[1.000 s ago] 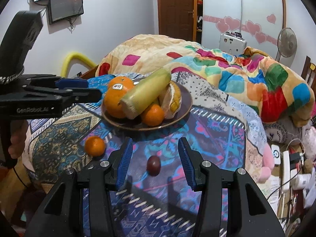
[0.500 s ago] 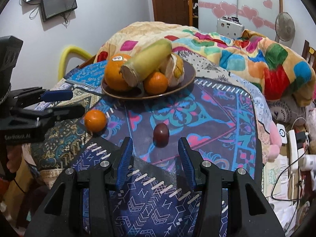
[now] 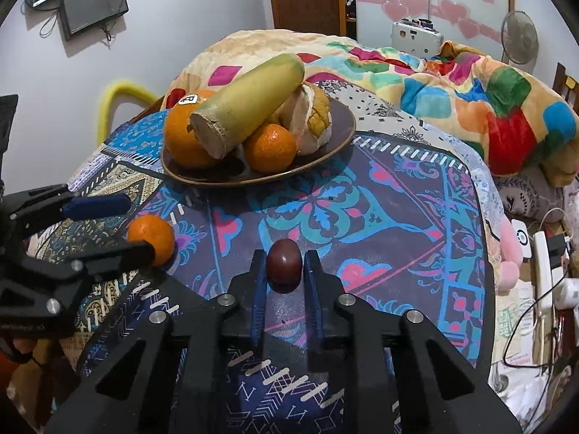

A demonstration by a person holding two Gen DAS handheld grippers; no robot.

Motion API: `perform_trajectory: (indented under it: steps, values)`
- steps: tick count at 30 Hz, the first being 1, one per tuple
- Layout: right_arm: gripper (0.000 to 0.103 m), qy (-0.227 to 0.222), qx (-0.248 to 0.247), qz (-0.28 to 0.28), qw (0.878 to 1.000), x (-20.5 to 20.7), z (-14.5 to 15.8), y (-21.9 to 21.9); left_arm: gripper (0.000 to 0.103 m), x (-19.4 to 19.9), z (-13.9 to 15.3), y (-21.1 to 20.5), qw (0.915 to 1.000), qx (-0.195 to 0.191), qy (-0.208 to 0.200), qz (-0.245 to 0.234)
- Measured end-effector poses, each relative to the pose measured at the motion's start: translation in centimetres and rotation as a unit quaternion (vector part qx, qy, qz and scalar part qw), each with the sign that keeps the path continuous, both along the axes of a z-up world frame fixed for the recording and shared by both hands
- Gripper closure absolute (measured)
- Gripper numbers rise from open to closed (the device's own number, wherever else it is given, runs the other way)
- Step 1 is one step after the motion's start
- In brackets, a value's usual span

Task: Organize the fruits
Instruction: 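Grasp the dark plum with the right gripper while the left grasps a small mandarin, then lower the plum onto the plate with the right gripper while the left lowers the mandarin there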

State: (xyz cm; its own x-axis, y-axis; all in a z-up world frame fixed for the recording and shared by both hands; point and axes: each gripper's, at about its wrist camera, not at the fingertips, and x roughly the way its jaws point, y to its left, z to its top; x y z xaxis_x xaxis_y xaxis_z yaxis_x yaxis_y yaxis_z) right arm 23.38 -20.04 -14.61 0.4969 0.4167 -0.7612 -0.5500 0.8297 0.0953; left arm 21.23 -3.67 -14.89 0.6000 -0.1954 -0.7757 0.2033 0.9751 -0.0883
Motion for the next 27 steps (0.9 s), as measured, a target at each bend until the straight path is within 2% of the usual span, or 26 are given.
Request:
perform_trajectory:
  steps: [4,9,15,27]
  values:
    - [0.087,-0.003,0.001,0.004,1.000,-0.3,0.1,0.1,0.070,0.1,-0.2,-0.7,0.9999,0.002,0.003,-0.012]
    - [0.087,-0.009,0.014,0.003,1.000,-0.5,1.0,-0.4,0.070,-0.1,-0.2,-0.7,0.9998,0.009,-0.004,-0.015]
    - [0.087,-0.027,0.027,-0.001,0.999,0.1,2.4,-0.5,0.070,0.2,0.5,0.7,0.9999,0.009,-0.011,0.003]
    - [0.087,-0.059,0.049,-0.005,0.997,3.3,4.6,0.9,0.070,3.7,4.6,4.9,0.9968,0.005,-0.062,0.049]
